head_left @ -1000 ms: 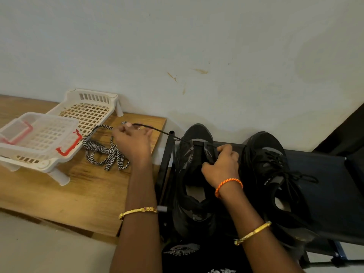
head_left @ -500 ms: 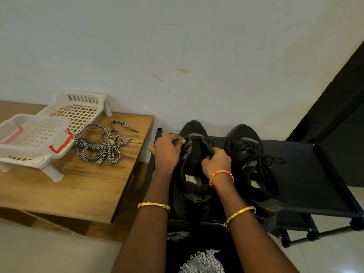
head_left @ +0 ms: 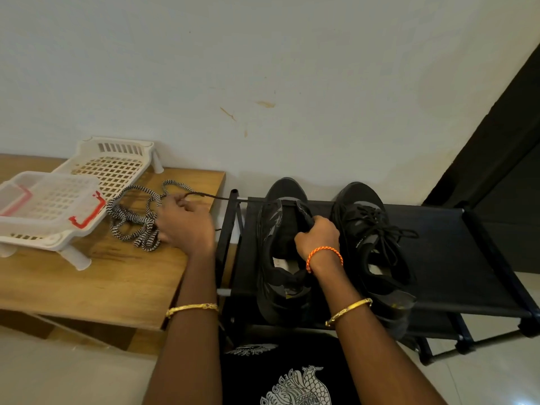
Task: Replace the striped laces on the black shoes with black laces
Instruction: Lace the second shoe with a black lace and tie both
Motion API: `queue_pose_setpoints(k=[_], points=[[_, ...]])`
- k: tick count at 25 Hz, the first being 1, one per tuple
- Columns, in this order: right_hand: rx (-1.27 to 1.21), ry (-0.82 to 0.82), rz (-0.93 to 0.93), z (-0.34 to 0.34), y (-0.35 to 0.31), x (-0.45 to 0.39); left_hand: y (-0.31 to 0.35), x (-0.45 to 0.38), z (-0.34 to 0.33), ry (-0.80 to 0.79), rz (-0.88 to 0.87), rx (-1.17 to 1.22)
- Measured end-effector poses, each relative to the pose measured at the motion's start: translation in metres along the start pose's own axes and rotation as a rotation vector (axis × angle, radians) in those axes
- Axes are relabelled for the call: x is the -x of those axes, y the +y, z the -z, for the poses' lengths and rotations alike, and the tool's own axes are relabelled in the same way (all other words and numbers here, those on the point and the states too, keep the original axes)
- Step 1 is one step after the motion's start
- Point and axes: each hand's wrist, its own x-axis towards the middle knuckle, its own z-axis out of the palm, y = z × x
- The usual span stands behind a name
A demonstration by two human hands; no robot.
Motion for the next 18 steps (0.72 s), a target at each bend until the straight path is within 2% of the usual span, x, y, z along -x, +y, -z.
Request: queue_pose_setpoints(k=[3,5,7,13,15,18], points=[[-0.011,-0.013,0.026,0.003,0.000,-0.002,0.013,0.027,-0.017,-0.340,-0.338,-0.225],[-0.036,-0.012,0.079,0.004,0.000,-0.004,0.018,0.045,-0.032,-0.553,-0.534,-0.235],[-0.059,-0.002,0.134,0.004,0.002,-0.006,0.019,0.052,-0.043,-0.661,-0.565,-0.167],[-0.104,0.033,0.203,-0.004,0.003,-0.007,0.019,0.051,-0.052,-0.534,-0.504,-0.147],[-0.117,0.061,0.188,-0.004,0.004,-0.008,0.017,0.052,-0.052,-0.423,-0.450,-0.143],[-0.147,0.078,0.176,-0.006,0.006,-0.007,0.011,0.037,-0.041,-0.191,-0.272,-0.096]])
